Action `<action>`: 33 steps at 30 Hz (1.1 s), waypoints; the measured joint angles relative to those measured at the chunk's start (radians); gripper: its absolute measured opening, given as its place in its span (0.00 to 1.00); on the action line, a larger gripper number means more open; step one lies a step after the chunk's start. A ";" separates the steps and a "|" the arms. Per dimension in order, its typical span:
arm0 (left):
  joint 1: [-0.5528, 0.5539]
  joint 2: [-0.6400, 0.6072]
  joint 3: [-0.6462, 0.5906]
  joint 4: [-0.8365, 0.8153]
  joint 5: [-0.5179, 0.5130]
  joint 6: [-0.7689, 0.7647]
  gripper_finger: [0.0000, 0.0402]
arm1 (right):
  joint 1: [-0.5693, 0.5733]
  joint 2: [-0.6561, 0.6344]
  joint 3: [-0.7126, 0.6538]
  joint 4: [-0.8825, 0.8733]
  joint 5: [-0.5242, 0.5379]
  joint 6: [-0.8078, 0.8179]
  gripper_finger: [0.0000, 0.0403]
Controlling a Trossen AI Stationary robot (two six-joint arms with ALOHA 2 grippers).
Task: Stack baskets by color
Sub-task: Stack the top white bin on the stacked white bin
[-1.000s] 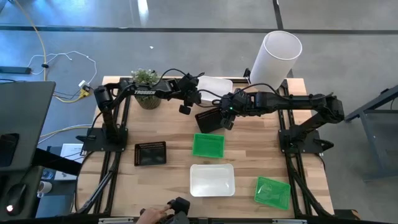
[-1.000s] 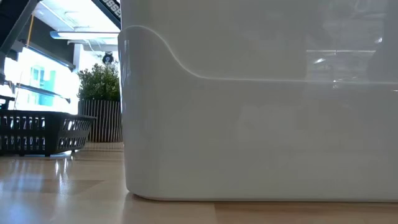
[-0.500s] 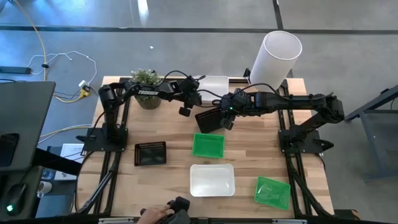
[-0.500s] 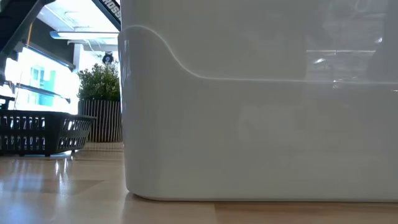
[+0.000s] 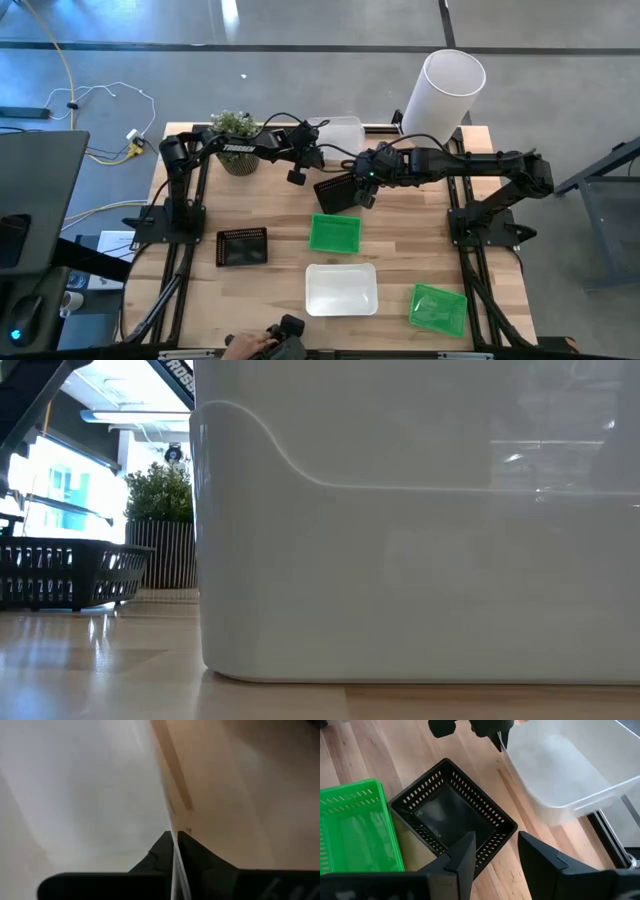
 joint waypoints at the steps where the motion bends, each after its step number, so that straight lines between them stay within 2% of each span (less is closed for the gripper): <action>1: 0.000 0.000 0.000 0.000 -0.001 0.000 0.01 | 0.000 0.000 0.000 0.000 0.000 0.012 0.34; 5: -0.003 0.000 0.000 0.000 -0.034 -0.007 0.00 | 0.000 0.000 0.000 0.000 0.008 0.037 0.34; 11: -0.012 0.000 0.000 0.000 -0.148 -0.008 0.00 | 0.000 0.000 0.000 0.026 0.024 0.063 0.34; 19: -0.047 -0.019 0.000 -0.025 -0.281 -0.024 0.00 | 0.000 -0.001 0.000 0.099 0.156 0.067 0.34; 28: -0.109 -0.120 0.000 -0.130 -0.339 -0.113 0.00 | 0.000 -0.028 0.000 0.210 0.179 -0.061 0.34; 33: -0.171 -0.178 0.000 -0.219 -0.455 -0.154 0.00 | 0.000 -0.031 0.000 0.236 0.191 -0.153 0.38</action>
